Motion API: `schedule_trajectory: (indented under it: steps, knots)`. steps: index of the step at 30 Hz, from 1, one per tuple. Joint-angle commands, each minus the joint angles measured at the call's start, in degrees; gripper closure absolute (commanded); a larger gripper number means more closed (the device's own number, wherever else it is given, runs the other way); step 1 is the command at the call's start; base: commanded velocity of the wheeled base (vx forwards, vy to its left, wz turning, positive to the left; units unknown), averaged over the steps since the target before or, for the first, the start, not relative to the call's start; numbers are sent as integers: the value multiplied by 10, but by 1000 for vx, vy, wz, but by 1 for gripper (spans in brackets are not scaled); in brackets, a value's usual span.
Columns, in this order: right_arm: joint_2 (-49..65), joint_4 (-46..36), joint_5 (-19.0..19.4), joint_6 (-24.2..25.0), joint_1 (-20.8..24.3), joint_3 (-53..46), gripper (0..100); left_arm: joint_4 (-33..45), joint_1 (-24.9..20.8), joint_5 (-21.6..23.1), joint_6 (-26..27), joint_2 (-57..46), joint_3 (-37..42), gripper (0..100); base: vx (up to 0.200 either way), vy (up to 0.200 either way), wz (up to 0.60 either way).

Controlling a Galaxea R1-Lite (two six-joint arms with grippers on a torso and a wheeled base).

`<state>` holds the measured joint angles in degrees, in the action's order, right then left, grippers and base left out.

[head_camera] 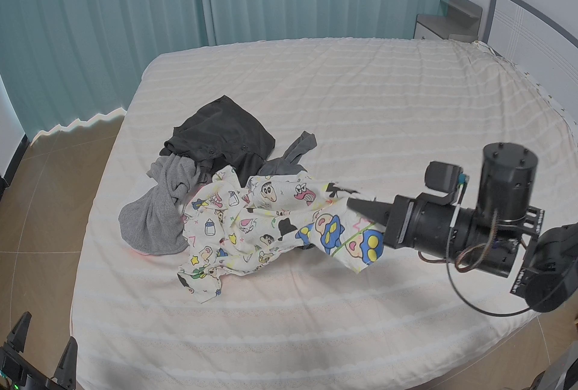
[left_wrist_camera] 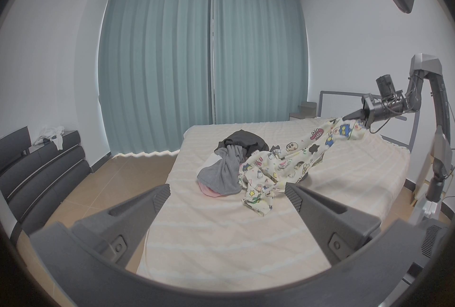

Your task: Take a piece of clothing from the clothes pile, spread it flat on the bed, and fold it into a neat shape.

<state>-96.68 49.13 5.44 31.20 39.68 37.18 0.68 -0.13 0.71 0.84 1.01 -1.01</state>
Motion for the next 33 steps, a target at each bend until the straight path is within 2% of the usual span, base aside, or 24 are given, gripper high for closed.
schedule_trajectory:
  steps: [1, 2, 3, 6, 7, 8, 10, 11, 12, 14, 16, 17, 21, 23, 24, 26, 31, 33]
  knots:
    - [98, -1, 3, -11, 20, 21, 100, -32, -3, 3, -10, 0, -57, 0, 0, 0, 0]
    - [106, -8, 3, -18, 27, 35, 100, -40, -14, 3, -32, 47, -152, 0, 0, 0, 0]
    - [112, -21, 4, -20, 33, 54, 100, -26, -24, 7, -43, 90, -205, 0, 0, 0, 0]
    - [118, -40, 4, -24, 43, 87, 100, 14, -53, 31, -30, 144, -240, 0, 0, 0, 0]
    - [120, -50, 5, -25, 47, 103, 100, 31, -74, 61, -13, 169, -240, 0, 0, 0, 0]
    - [123, -60, 7, -27, 49, 121, 100, 50, -96, 104, 27, 198, -232, 0, 0, 0, 0]
    - [125, -76, 9, -30, 56, 135, 100, 70, -102, 141, 78, 244, -218, 0, 0, 0, 0]
    - [125, -76, 9, -30, 56, 135, 100, 70, -102, 141, 78, 244, -218, 0, 0, 0, 0]
    - [120, -91, 9, -38, 72, 148, 100, 73, -101, 185, 166, 334, -196, 0, 0, 0, 0]
    - [117, -91, 9, -39, 90, 148, 100, 74, -105, 208, 222, 389, -189, 0, 0, 0, 0]
    - [116, -92, 9, -39, 95, 148, 100, 74, -107, 211, 232, 402, -187, 0, 0, 0, 0]
    - [110, -93, 9, -39, 112, 166, 100, 74, -124, 217, 266, 471, -183, 0, 0, 0, 0]
    - [95, -109, 8, -47, 124, 207, 100, 69, -174, 216, 268, 546, -188, 0, 0, 0, 0]
    - [73, -132, 7, -53, 128, 247, 100, 49, -218, 214, 267, 587, -189, 0, 0, 0, 0]
    - [71, -133, 6, -53, 128, 250, 100, 48, -221, 214, 267, 588, -189, 0, 0, 0, 0]
    - [39, -143, -1, -57, 132, 303, 100, 8, -261, 212, 263, 624, -189, 0, 0, 0, 0]
    - [0, -158, -33, -57, 148, 381, 100, -69, -283, 212, 260, 667, -191, 0, 0, 0, 0]
    - [-25, -172, -57, -57, 154, 429, 100, -106, -308, 211, 225, 677, -192, 0, 0, 0, 0]
